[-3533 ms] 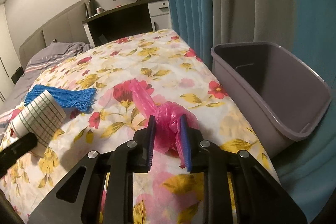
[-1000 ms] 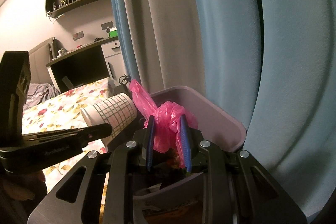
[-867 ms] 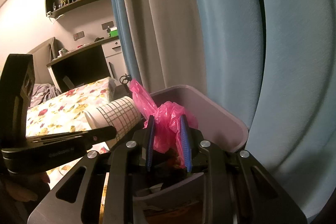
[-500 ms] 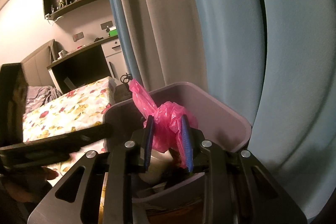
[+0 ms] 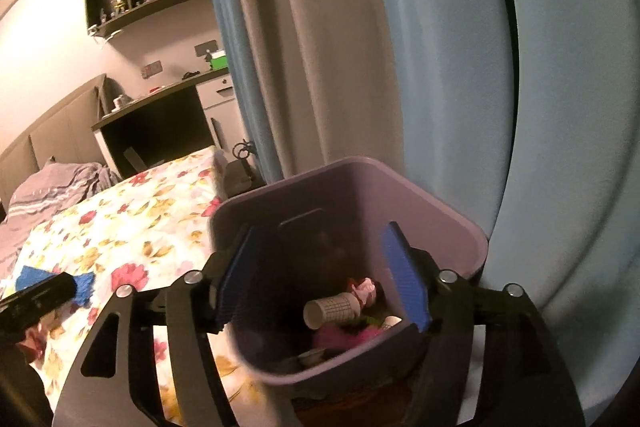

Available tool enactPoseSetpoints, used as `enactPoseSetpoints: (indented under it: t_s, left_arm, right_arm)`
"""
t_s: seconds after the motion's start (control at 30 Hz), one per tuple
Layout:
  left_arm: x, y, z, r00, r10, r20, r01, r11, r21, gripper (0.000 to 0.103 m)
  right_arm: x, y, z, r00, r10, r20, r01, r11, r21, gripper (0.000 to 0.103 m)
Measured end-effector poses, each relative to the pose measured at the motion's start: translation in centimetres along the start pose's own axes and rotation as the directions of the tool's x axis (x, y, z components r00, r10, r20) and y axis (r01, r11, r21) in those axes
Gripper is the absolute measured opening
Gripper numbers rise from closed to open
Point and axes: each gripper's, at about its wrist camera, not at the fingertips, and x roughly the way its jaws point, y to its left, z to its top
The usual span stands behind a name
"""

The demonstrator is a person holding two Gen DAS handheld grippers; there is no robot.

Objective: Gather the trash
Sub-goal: 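Open both tools to drop the pink bag and grid cup into the bin, then move both tools back toward the blue brush and bags on the bed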

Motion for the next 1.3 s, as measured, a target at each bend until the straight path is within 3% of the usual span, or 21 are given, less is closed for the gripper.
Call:
enactPoseSetpoints:
  t_s: [0.1,0.17,0.37,0.6,0.73,0.83,1.0,1.3]
  left_arm:
    - [-2.2,2.8,-0.6,0.999,0.031,0.013,-0.03,0.999,-0.045,0.097]
    - [-4.3,4.9,-1.3,0.995,0.096,0.036,-0.093,0.993,-0.069,0.097]
    - [-10.7,11.6,-4.1,0.964,0.251,0.085,-0.234,0.957,-0.172,0.097]
    - [-18.0,19.1,-6.9,0.904,0.415,0.106,-0.378,0.89,-0.256,0.097]
    - [-21.9,23.6,-8.5,0.854,0.509,0.11,-0.458,0.835,-0.307,0.097]
    - [-24.1,26.9,-9.8,0.831,0.547,0.1,-0.48,0.797,-0.367,0.097]
    - [-25.9,30.0,-11.1,0.82,0.565,0.096,-0.477,0.765,-0.432,0.097]
    - [-27.0,32.8,-11.6,0.817,0.567,0.1,-0.461,0.748,-0.478,0.097]
  right_arm:
    - [-1.4,1.6,-0.6,1.0,0.004,0.012,-0.003,0.999,-0.043,0.066]
    - [-2.3,2.8,-1.0,1.0,0.021,0.013,-0.02,0.998,-0.058,0.067]
    - [-4.6,8.5,-2.1,0.993,0.117,0.004,-0.115,0.987,-0.108,0.07]
    - [-5.1,19.0,-5.3,0.959,0.277,-0.062,-0.284,0.933,-0.222,0.071]
    - [-4.7,24.5,-7.2,0.93,0.348,-0.121,-0.368,0.889,-0.274,0.071]
    - [-4.4,28.2,-8.4,0.903,0.391,-0.179,-0.428,0.852,-0.3,0.071]
    - [-2.7,32.5,-9.7,0.882,0.404,-0.242,-0.467,0.815,-0.342,0.071]
    - [0.1,37.1,-10.6,0.879,0.383,-0.285,-0.473,0.784,-0.403,0.064]
